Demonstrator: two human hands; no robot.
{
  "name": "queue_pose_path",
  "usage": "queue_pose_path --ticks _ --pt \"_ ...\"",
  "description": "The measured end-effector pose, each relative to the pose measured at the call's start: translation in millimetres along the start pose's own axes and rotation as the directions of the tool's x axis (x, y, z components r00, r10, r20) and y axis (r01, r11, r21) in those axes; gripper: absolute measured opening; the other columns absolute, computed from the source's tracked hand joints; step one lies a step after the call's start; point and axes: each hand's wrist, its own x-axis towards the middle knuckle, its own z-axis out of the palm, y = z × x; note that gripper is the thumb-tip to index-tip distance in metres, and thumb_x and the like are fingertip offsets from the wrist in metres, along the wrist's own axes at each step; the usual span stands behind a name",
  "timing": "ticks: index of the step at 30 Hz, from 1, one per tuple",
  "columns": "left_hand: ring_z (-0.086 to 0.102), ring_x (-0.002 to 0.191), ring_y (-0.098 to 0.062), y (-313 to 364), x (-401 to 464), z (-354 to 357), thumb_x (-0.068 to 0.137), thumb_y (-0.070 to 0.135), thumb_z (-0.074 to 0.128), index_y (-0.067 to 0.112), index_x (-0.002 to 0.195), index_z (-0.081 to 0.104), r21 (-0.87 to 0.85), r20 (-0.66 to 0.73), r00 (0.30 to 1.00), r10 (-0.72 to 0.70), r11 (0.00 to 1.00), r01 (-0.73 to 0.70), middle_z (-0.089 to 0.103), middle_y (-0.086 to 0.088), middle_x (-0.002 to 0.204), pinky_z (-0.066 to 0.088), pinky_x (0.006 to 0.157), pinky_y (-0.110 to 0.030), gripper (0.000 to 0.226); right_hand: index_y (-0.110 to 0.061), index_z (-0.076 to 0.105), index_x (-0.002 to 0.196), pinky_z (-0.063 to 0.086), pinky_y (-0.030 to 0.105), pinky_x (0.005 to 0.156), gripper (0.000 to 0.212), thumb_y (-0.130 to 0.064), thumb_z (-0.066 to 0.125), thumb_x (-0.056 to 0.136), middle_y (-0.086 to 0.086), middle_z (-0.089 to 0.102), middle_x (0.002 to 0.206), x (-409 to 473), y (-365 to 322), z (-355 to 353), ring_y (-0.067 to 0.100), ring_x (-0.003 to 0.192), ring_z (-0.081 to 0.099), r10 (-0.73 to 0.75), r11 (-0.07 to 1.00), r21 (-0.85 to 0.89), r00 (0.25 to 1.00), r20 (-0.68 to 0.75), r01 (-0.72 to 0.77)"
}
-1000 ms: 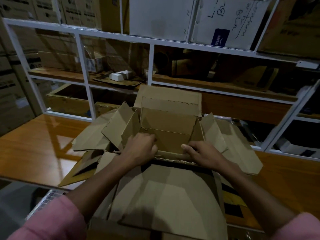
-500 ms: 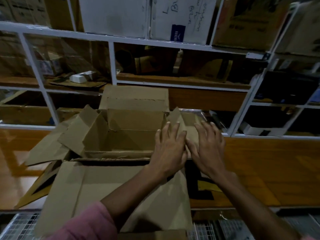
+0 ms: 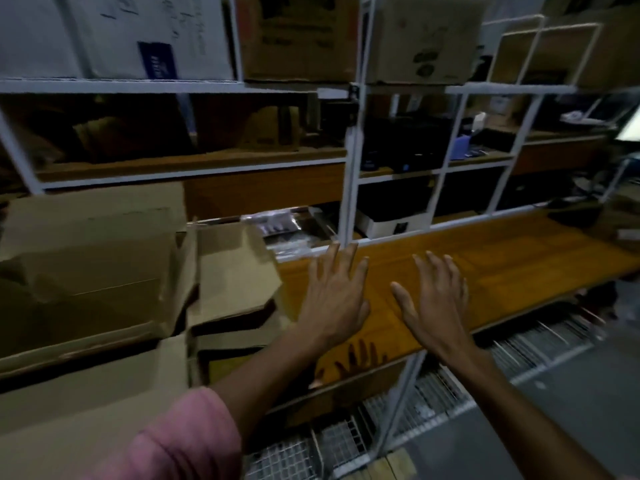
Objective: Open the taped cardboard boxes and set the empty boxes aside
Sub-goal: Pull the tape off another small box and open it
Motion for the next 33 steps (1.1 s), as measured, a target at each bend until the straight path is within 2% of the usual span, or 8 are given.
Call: queue_pose_path --ticks 8,15,23,33 --pt "-0.006 0.156 -0.036 141.0 77.6 55.2 0.098 0.047 0.054 0.021 0.161 0.017 -0.027 0.056 0.990 0.130 0.991 -0.128 -0.004 -0.008 0.171 0.012 0.122 -0.062 0.077 -0.021 0.028 0.156 0.011 0.062 0.120 0.079 -0.072 0.027 0.096 0.008 0.021 0.167 -22.0 162.5 -57.5 0.031 0.155 0.007 0.162 0.983 -0.083 0.987 -0.017 -0.163" --pt "-0.012 0.156 -0.033 247.8 130.0 110.4 0.098 0.049 0.054 0.023 0.161 0.014 -0.111 0.075 0.969 0.235 0.968 -0.227 -0.012 -0.005 0.171 0.006 0.123 -0.062 0.080 -0.019 0.032 0.156 0.018 0.064 0.119 0.081 -0.072 0.031 0.095 0.008 0.019 0.168 -35.0 277.1 -102.2 0.031 0.155 0.007 0.318 0.938 -0.133 0.947 -0.039 -0.320" --pt "-0.009 0.156 -0.036 304.4 202.1 170.9 0.098 0.050 0.054 0.021 0.161 0.014 -0.156 0.075 0.947 0.314 0.941 -0.299 -0.007 -0.009 0.171 0.007 0.123 -0.064 0.079 -0.021 0.025 0.158 0.014 0.061 0.121 0.088 -0.079 0.020 0.092 0.006 0.014 0.169 -21.5 355.8 -98.1 0.028 0.155 0.003 0.393 0.906 -0.157 0.919 -0.027 -0.392" --pt "-0.008 0.157 -0.035 358.6 343.2 257.3 0.101 0.051 0.051 0.021 0.161 0.013 -0.252 0.089 0.929 0.360 0.910 -0.328 -0.009 -0.009 0.171 0.009 0.123 -0.062 0.078 -0.023 0.026 0.157 0.011 0.061 0.121 0.083 -0.077 0.022 0.093 0.005 0.015 0.168 70.3 480.7 -83.2 0.028 0.155 0.004 0.453 0.855 -0.256 0.890 -0.058 -0.452"
